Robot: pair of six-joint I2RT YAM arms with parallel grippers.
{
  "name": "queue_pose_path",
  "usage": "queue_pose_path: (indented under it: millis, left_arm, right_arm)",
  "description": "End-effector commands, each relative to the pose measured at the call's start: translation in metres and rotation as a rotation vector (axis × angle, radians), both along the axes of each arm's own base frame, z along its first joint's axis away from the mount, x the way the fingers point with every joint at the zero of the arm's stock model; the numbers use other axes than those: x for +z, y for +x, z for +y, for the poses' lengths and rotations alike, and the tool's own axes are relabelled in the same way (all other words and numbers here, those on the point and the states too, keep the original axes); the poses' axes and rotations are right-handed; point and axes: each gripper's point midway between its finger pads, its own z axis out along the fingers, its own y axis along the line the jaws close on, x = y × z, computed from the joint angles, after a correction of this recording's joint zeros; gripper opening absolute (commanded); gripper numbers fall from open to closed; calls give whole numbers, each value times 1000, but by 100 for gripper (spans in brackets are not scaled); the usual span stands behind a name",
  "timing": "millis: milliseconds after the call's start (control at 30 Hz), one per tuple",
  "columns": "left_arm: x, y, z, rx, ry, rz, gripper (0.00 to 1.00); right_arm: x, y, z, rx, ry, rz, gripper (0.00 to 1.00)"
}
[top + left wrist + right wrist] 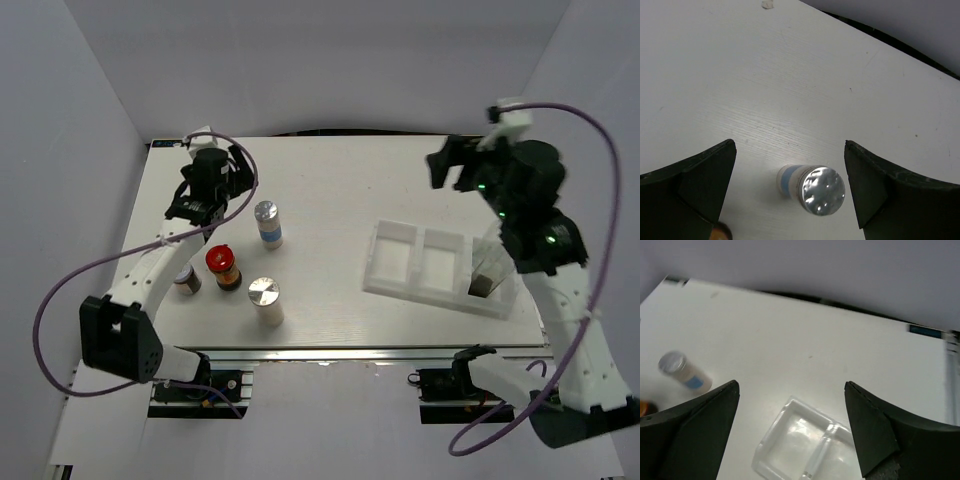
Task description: Organize the condiment bottles
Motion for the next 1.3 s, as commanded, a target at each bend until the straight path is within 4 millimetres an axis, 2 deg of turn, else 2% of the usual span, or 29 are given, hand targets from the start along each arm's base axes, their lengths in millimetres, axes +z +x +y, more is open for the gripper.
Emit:
queue_pose_path:
  millis: [0,33,67,100,133,167,200,233,300,333,400,433,467,500,533,567,633,700,733,767,800,833,967,1000,1033,1067,1100,1167,1267]
  left_arm:
    - [26,-39,26,135,-42,-24,98]
    - [21,-48,31,156,-41,-4,98]
    - [13,-61,38,182,-26,47,98]
    - [18,-72,44,211,-43,43,98]
    - [17,-82,49,227,-30,61,98]
    - [10,-96,51,217,-13,115,98]
    - [17,-110,54,209,-21,109,98]
    - [17,-121,56,206,-20,125,98]
    - [5,-147,64,217,0,188,98]
    - [7,-159,66,212,-9,179,98]
    - [-11,-174,66,190,-1,236,98]
    - [-12,-180,66,187,-13,231,98]
    - [-14,-182,63,174,-32,233,98]
    - [-22,-184,60,160,-43,243,98]
    - [-23,-184,56,142,-60,232,98]
    - [-15,-181,50,114,-96,182,98]
    - [-15,-178,47,97,-107,160,98]
    - [-14,-175,44,82,-106,162,98]
    - [-14,-174,43,75,-103,167,98]
    - [-19,-173,42,71,-95,189,98]
    - [-22,-172,41,59,-85,202,98]
    - [-25,-172,42,62,-74,216,98]
    - [-29,-168,42,63,-52,233,98]
    - [-28,-168,42,57,-47,231,98]
    - [-27,-168,43,60,-44,227,98]
    - [-26,-168,44,62,-38,224,98]
    - [-25,-168,45,67,-34,221,98]
    - [-23,-167,46,64,-24,219,98]
    - [-23,-167,46,60,-15,228,98]
  right_arm:
    - [-17,8,76,274,-113,-37,89]
    - [-36,12,104,352,-141,1,89]
    - [-48,12,118,407,-161,13,89]
    - [-54,11,137,495,-176,-6,89]
    - [-85,9,157,581,-201,38,89]
    - [-97,3,171,661,-209,37,89]
    - [-103,-5,188,747,-200,17,89]
    - [-132,-16,204,821,-232,46,89]
    - [-153,-31,222,910,-249,27,89]
    - [-151,-33,238,929,-226,-30,89]
    - [-168,-30,249,928,-203,-11,89]
    - [-184,-24,260,937,-204,20,89]
    - [-177,-17,269,916,-175,37,89]
    - [-183,-12,275,909,-189,64,89]
    - [-205,-9,287,924,-212,120,89]
    - [-203,-8,298,941,-208,99,89]
    - [-220,-6,316,975,-198,94,89]
    - [-208,5,335,975,-152,26,90]
    - [-222,12,343,969,-155,47,89]
    - [-225,16,349,974,-162,49,89]
    - [-210,26,358,972,-169,8,89]
    - [-229,32,367,977,-188,43,89]
    - [-243,48,394,1016,-202,39,89]
    - [-260,52,400,1024,-222,63,89]
    - [-251,56,410,1032,-216,36,89]
    - [-254,59,414,1031,-217,39,89]
    - [-271,61,420,1026,-227,73,89]
    - [-265,71,428,987,-210,60,89]
    - [-265,76,434,952,-196,43,77]
